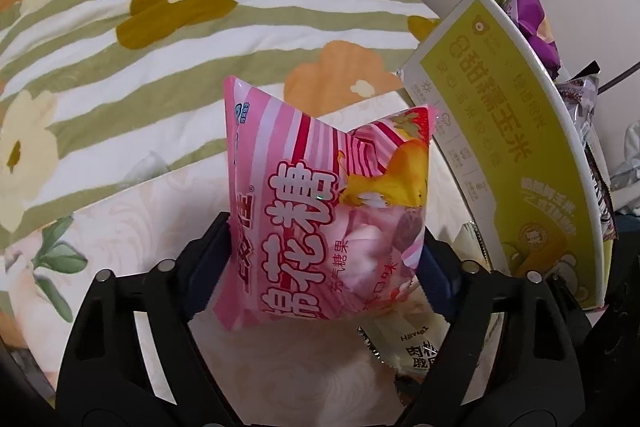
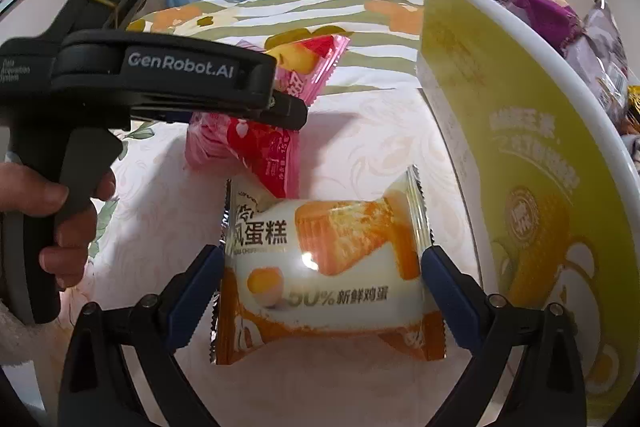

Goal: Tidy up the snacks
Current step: 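Grasp the pink marshmallow bag with the left gripper while the right grasps the egg cake packet, then lift both bags and carry them over the yellow-green box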

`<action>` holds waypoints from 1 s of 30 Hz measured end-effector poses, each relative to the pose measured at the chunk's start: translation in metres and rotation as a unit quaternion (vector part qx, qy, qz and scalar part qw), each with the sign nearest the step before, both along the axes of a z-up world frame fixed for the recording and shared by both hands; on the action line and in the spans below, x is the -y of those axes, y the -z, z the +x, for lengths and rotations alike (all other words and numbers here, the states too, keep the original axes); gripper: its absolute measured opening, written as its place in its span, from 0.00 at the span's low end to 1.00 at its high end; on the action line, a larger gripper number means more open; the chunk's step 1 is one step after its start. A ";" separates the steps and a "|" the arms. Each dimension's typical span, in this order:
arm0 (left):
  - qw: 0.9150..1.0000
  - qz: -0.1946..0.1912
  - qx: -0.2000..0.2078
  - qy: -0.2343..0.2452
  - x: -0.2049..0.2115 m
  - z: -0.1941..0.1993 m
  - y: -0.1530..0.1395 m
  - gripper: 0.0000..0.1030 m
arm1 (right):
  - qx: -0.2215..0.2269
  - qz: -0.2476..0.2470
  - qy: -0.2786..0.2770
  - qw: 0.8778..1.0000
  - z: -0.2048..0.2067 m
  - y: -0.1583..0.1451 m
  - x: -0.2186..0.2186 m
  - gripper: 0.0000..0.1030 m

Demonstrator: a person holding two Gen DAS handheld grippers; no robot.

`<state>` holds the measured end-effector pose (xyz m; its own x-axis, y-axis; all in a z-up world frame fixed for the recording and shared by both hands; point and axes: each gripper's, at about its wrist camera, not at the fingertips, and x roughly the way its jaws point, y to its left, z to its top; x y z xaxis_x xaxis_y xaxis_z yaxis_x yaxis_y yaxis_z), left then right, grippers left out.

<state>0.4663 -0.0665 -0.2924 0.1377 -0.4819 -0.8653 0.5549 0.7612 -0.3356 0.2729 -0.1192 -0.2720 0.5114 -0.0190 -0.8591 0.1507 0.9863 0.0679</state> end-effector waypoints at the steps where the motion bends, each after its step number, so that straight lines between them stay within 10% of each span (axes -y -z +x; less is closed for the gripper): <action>1: 1.000 0.002 0.002 0.000 0.000 0.000 -0.001 0.77 | -0.002 0.002 -0.002 1.000 0.002 0.001 0.001 0.96; 30: 0.996 0.028 -0.009 -0.085 -0.112 -0.055 -0.014 0.75 | 0.016 -0.047 -0.064 0.997 0.014 0.013 -0.015 0.93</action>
<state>0.4109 0.0453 -0.2779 0.1968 -0.4036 -0.8935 0.4113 0.8613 -0.2984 0.2868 -0.1041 -0.2847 0.5420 -0.0309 -0.8398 0.0221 0.9995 -0.0225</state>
